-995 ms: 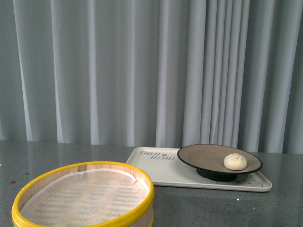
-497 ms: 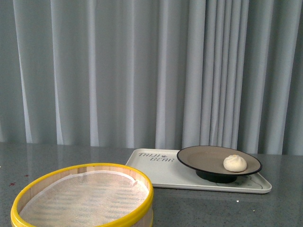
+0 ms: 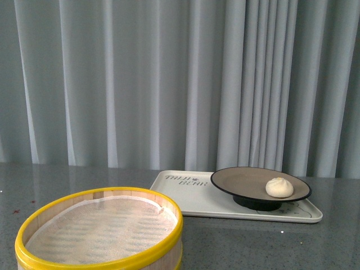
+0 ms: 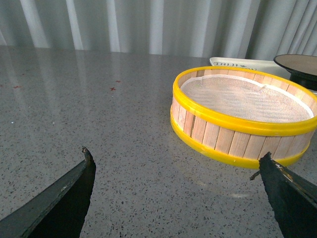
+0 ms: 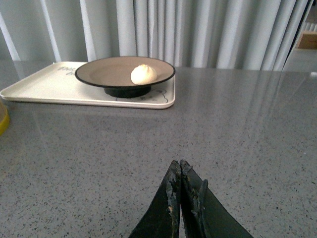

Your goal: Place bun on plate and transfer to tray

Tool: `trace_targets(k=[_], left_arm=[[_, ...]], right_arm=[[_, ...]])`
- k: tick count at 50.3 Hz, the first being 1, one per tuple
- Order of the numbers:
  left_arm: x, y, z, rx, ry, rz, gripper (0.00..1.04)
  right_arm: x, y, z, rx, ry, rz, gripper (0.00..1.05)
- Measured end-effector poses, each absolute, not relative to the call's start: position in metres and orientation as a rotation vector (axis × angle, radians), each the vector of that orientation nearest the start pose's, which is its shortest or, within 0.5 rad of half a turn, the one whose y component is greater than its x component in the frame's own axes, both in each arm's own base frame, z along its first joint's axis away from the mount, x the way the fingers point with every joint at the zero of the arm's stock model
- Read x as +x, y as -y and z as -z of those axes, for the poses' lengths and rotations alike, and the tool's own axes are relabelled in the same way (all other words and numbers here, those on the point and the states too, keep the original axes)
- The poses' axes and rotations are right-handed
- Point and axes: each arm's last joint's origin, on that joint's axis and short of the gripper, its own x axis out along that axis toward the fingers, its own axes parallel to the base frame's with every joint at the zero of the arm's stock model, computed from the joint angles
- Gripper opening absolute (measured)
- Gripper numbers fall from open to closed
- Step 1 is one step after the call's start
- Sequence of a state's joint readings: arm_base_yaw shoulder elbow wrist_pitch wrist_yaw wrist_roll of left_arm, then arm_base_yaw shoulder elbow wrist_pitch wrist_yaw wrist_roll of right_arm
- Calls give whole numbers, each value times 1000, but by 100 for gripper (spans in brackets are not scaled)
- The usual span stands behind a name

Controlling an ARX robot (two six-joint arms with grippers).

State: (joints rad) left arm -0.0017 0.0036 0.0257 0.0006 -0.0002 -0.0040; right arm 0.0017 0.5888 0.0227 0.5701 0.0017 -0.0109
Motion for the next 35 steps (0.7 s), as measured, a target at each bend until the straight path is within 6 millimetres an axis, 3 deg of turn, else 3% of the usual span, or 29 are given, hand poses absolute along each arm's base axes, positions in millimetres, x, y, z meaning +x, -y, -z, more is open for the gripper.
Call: trace_targets(k=[35], left_arm=[[96,0,-172,-4,23,1,98]], right_arm=[[115,0,-168,-11,7,0,2]])
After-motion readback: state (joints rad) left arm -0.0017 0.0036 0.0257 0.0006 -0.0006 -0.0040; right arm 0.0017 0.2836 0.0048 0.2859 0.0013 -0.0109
